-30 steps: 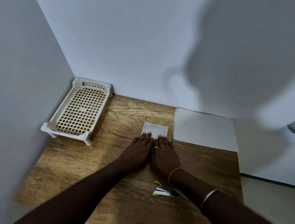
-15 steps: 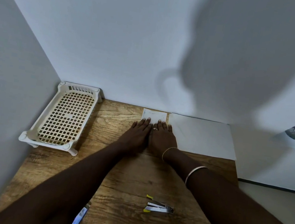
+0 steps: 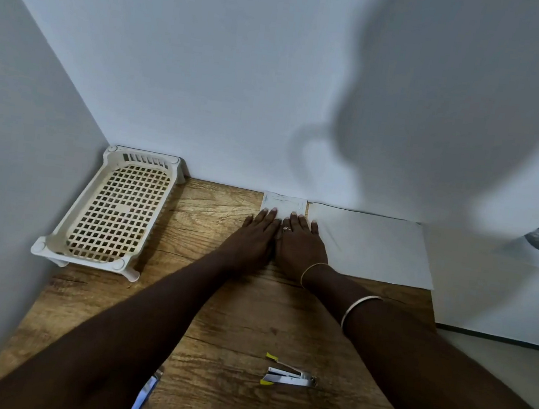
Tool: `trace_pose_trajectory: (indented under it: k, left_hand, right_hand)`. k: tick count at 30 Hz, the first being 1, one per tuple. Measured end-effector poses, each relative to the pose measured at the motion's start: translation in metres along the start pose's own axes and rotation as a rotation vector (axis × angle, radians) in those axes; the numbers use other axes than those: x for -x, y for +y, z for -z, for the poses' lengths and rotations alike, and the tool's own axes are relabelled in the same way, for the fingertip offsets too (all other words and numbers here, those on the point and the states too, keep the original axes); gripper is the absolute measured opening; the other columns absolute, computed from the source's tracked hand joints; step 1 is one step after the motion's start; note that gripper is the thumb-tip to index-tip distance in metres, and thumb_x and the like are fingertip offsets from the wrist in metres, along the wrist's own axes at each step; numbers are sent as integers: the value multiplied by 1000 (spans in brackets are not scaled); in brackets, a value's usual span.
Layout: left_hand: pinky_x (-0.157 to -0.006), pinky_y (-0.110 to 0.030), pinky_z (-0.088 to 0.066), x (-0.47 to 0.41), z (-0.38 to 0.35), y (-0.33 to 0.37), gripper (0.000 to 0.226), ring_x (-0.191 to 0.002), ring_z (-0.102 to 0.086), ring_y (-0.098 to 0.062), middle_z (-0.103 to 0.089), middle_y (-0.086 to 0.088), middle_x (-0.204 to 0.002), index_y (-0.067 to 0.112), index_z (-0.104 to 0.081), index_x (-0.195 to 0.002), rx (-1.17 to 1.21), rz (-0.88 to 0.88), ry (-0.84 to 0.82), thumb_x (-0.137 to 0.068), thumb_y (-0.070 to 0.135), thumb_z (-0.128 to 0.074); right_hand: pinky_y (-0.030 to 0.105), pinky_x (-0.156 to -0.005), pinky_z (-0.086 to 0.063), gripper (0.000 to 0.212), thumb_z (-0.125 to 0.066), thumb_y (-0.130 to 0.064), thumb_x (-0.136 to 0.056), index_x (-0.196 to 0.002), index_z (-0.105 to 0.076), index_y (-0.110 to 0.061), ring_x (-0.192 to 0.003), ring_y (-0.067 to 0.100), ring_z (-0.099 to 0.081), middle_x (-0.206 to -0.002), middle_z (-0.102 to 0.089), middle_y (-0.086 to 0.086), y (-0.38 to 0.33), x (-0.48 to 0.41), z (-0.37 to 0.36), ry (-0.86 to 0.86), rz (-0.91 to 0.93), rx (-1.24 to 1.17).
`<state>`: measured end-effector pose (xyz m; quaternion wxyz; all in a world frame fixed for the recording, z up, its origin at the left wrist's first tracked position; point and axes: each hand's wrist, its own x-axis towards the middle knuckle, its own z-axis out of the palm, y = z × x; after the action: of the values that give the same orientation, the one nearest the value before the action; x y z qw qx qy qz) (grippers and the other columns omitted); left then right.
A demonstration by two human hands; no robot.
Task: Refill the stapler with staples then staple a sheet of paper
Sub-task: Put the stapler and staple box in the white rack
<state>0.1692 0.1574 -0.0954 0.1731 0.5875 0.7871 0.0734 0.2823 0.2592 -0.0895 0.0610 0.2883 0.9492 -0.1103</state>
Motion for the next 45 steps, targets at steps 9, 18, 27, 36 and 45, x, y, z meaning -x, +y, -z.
trace_pose_trajectory:
  k: [9,18,27,36,45]
  left_hand:
    - [-125,-43,-3,44,9,15,59,-157,-1,-29,0,-12,-170,10,-16,-160,54,-9,82,-108,29,-38]
    - [-126,-34,-14,165,-26,68,54,-155,-20,-21,-24,-5,-167,15,-36,-155,397,3,112,-106,33,-48]
    - [-121,-22,-4,203,-53,93,79,-154,-21,-22,-29,-6,-165,17,-28,-157,374,-34,29,-93,36,-68]
    - [-113,-17,-21,208,-63,92,74,-133,-49,-20,-55,-2,-148,24,-35,-155,374,-7,82,-90,28,-70]
    - [-100,-24,-40,212,-56,88,71,-125,-56,-18,-59,-4,-142,21,-36,-155,362,-51,119,-92,26,-68]
  right_hand:
    - [48,-124,-9,65,-36,-34,-99,-156,-25,-7,-154,27,-14,-165,-19,14,14,40,12,78,62,12]
    - [49,-123,-14,49,-41,-30,-103,-148,-45,-11,-144,21,-39,-155,-45,9,5,179,-1,72,72,-221]
    - [37,-105,-43,48,-66,-18,-93,-138,-57,-5,-123,31,-58,-134,-62,16,-3,256,-23,73,41,-369]
    - [34,-93,-48,51,-71,-7,-84,-134,-61,-9,-112,27,-61,-120,-68,10,-16,265,-30,112,-30,-399]
    - [35,-87,-49,47,-70,-5,-86,-132,-62,-10,-107,27,-62,-113,-68,11,-24,261,-26,133,-41,-380]
